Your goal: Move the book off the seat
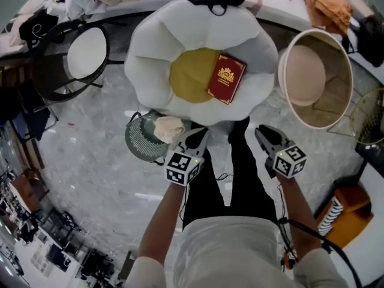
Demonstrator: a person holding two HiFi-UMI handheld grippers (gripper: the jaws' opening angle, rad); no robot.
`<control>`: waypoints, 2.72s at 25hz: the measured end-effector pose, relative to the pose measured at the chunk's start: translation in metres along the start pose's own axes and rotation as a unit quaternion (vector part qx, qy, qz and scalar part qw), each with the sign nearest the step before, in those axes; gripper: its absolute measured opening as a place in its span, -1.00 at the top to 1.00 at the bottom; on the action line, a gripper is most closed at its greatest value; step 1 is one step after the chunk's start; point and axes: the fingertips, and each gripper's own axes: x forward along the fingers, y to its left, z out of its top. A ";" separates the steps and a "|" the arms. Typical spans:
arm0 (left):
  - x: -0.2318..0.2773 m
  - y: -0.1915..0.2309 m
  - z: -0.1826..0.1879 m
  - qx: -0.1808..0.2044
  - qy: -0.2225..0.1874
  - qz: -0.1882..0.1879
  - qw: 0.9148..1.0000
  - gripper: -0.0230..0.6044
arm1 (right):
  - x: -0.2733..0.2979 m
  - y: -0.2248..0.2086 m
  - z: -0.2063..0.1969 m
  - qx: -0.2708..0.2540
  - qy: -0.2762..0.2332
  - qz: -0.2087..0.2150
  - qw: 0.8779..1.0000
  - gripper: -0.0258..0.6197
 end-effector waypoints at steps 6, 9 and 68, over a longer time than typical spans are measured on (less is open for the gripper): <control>0.056 0.029 -0.031 -0.018 0.005 0.008 1.000 0.92 | 0.054 -0.051 -0.032 0.016 0.021 -0.001 1.000 0.61; 0.083 0.040 -0.052 -0.022 0.009 0.009 1.000 0.92 | 0.078 -0.074 -0.050 0.029 0.026 -0.006 0.999 0.52; 0.296 0.148 -0.189 -0.052 0.080 -0.006 0.995 0.92 | 0.329 -0.257 -0.182 0.211 0.051 -0.008 0.976 0.09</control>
